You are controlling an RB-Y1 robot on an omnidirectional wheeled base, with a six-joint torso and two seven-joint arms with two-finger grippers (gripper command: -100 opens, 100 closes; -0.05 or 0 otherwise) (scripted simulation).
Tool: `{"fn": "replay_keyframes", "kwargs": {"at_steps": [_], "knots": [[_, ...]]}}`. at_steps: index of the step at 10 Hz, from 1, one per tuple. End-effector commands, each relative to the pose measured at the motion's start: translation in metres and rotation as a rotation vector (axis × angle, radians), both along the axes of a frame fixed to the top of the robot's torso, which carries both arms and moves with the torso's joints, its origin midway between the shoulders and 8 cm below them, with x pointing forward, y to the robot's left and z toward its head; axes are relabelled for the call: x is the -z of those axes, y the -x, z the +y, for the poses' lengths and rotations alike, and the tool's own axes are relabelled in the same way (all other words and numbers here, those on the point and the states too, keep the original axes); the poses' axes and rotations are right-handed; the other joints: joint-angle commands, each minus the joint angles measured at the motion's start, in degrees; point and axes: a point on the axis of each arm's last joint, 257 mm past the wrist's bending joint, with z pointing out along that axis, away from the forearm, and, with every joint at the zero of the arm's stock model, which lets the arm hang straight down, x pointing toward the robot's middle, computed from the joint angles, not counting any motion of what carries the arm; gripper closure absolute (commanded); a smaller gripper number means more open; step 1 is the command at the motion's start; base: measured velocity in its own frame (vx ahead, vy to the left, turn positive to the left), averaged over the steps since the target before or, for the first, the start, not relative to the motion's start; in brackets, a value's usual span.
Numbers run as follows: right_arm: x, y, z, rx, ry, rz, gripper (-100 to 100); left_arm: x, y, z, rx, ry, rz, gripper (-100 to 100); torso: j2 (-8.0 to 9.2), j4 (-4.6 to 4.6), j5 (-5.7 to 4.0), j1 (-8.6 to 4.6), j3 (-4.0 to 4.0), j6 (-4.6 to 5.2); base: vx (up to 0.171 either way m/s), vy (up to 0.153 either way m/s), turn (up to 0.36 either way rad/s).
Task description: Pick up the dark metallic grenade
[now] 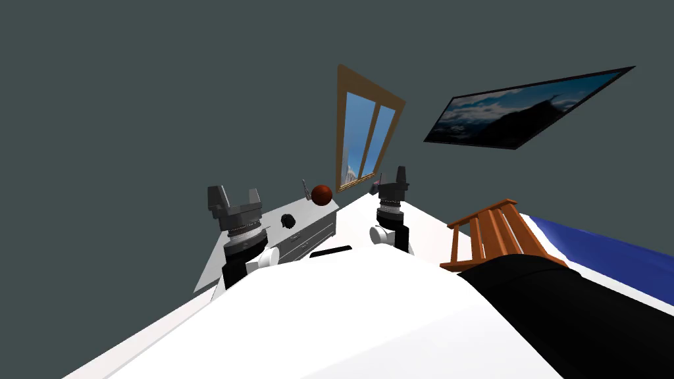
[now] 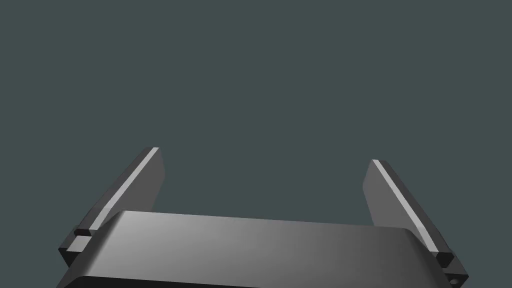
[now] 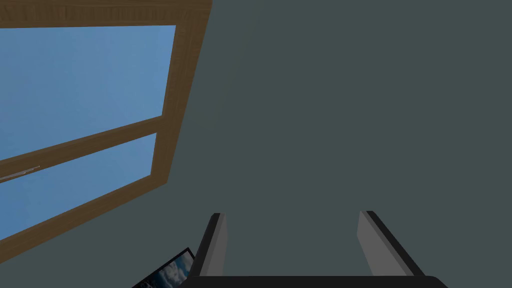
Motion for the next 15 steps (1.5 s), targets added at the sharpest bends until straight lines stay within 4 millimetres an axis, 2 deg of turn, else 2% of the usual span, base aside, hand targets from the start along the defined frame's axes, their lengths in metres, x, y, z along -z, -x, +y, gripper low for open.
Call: {"fn": "replay_keyframes", "kwargs": {"at_steps": [1, 5, 10, 15], "knots": [[0.0, 0.0, 0.0, 0.0, 0.0, 0.0, 0, 0.005, -0.004, -0.003, 0.015, -0.026, 0.02, -100, 0.0, 0.0, 0.0, 0.0, 0.0, 0.0, -0.011, 0.006, 0.035], [0.0, 0.0, 0.0, 0.0, 0.0, 0.0, 0, 0.036, -0.024, -0.008, 0.048, -0.088, 0.119, -100, 0.14, 0.03, 0.03, 0.11, 0.08, 0.0, -0.038, 0.015, 0.063], [0.0, 0.0, 0.0, 0.0, 0.0, 0.0, 0, 0.098, -0.051, -0.004, 0.053, -0.114, 0.288, -100, 0.23, 0.05, 0.03, 0.12, 0.14, -0.01, -0.061, 0.023, 0.091], [0.0, 0.0, 0.0, 0.0, 0.0, 0.0, 0, 0.16, -0.07, 0.006, 0.039, -0.108, 0.446, -100, 0.17, 0.04, 0.01, 0.01, 0.1, 0.0, -0.05, 0.013, 0.069]]}}
